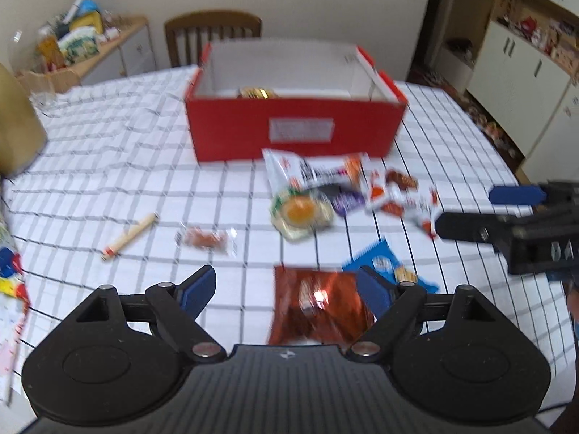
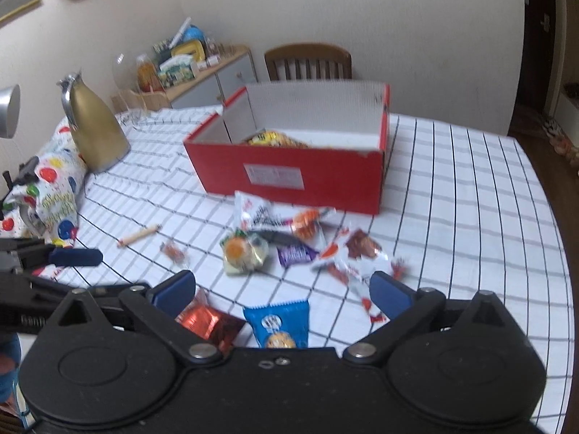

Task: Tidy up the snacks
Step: 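Withdraw both tools from the box back toward the remaining snacks, then grasp the brown Oreo packet with left tool while right tool grasps blue cookie packet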

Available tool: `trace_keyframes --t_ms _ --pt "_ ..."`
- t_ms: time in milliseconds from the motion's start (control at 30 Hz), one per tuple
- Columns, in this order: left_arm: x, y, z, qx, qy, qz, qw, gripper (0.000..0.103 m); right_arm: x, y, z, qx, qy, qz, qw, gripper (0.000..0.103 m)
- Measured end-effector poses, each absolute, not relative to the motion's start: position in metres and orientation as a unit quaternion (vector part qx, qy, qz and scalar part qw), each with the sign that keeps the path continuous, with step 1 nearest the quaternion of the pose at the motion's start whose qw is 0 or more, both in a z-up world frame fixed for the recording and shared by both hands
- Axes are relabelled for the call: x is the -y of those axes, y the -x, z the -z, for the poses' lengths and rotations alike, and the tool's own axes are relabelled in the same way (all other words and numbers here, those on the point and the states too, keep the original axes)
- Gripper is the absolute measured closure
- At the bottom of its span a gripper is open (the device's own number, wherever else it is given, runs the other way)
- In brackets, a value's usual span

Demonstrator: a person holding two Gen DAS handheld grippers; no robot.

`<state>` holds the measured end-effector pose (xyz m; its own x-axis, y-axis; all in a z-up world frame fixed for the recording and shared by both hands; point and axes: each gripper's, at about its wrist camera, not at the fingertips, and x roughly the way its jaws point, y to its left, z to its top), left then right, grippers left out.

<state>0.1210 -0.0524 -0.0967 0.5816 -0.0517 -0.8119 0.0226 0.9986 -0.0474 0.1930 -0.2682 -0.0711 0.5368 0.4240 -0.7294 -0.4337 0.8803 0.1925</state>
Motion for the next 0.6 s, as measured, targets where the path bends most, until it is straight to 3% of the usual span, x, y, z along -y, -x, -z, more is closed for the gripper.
trace_keyframes --t_ms 600 --pt "0.072 -0.146 0.152 -0.523 0.003 0.072 0.849 0.018 0.260 -0.212 0.137 -0.517 0.013 -0.227 0.825 0.005"
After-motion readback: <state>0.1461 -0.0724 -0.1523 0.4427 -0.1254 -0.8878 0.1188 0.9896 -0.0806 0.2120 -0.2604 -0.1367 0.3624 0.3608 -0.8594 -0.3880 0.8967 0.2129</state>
